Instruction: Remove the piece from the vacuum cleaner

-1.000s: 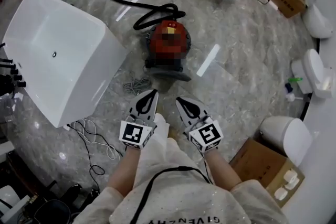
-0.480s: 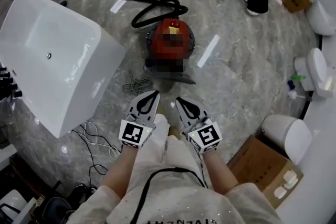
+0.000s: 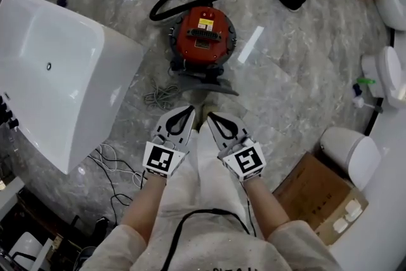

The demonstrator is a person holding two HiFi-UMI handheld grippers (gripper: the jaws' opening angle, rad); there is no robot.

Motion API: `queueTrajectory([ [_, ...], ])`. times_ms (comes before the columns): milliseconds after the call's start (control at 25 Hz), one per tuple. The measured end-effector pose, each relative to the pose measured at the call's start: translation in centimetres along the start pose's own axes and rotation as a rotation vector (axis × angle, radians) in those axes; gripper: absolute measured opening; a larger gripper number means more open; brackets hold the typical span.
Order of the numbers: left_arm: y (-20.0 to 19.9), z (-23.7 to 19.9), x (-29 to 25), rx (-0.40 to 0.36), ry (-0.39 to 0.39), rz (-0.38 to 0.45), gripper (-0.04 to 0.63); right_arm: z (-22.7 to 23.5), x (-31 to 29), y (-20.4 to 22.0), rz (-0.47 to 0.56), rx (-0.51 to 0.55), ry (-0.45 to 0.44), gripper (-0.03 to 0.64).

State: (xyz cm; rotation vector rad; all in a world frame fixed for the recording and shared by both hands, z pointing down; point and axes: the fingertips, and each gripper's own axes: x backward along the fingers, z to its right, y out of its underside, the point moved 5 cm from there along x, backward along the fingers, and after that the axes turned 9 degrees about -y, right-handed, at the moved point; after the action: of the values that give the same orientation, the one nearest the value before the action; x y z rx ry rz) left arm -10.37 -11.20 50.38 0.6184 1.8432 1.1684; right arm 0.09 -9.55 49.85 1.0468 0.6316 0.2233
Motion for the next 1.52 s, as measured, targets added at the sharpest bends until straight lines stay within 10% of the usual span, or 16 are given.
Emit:
queueTrajectory([
  [440, 4.4, -0.9, -6.1, 0.027, 0.009, -0.064, 0.020, 4.3, -2.6, 5.3, -0.054, -0.065, -0.030, 0.014],
  [840, 9.2, -1.9, -10.9, -0.100, 0.005, -0.170, 0.024, 8.5, -4.3, 9.9, -0.176, -0.061, -0.023, 0.014],
  [1520, 17.6, -3.6, -15.0, -0.338, 0.074, -0.430, 0.335, 15.4, -7.3, 17.1, -0.526, 0.063, 0.069, 0.106],
])
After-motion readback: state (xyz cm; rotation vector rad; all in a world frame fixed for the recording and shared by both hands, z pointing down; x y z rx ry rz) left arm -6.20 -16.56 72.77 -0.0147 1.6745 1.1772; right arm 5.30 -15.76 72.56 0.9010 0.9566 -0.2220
